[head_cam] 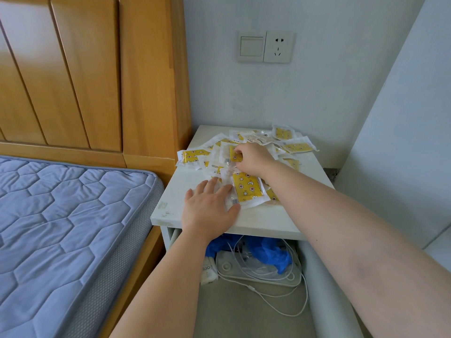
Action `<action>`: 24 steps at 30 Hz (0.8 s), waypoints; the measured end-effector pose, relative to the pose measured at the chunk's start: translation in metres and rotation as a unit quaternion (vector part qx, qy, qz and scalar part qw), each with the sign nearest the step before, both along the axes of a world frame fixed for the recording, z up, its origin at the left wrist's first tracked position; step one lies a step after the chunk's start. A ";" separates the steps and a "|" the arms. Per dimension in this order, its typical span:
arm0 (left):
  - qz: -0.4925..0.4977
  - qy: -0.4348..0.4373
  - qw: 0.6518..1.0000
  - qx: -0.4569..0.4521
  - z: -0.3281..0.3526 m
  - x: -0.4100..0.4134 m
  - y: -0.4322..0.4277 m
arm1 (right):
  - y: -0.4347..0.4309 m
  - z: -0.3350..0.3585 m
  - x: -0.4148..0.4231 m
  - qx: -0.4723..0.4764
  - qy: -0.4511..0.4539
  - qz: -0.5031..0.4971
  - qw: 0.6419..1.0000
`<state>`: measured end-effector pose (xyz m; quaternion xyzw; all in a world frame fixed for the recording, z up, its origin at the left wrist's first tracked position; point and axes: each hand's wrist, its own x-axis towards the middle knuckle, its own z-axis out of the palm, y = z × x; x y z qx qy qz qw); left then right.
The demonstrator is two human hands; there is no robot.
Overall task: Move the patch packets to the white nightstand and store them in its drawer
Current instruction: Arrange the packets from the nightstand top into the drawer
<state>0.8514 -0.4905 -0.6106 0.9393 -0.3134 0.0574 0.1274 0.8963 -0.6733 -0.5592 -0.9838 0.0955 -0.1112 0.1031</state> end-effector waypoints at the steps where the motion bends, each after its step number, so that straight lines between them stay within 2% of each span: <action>1: 0.001 -0.004 1.000 -0.005 0.001 -0.001 0.000 | 0.000 0.000 0.000 -0.008 -0.004 -0.003 1.000; 4: 0.007 -0.018 1.000 -0.011 0.001 -0.001 0.002 | -0.001 0.000 0.001 -0.026 -0.008 0.000 1.000; 15: -0.002 0.016 1.000 0.025 -0.002 0.002 0.000 | 0.003 -0.005 0.005 0.057 0.041 0.034 0.997; 21: -0.001 0.013 1.000 0.026 -0.003 0.002 0.000 | 0.007 -0.002 0.008 0.008 0.003 0.018 1.000; 24: 0.002 0.005 1.000 0.026 -0.003 0.003 -0.001 | 0.006 0.003 0.000 0.068 -0.075 0.005 0.995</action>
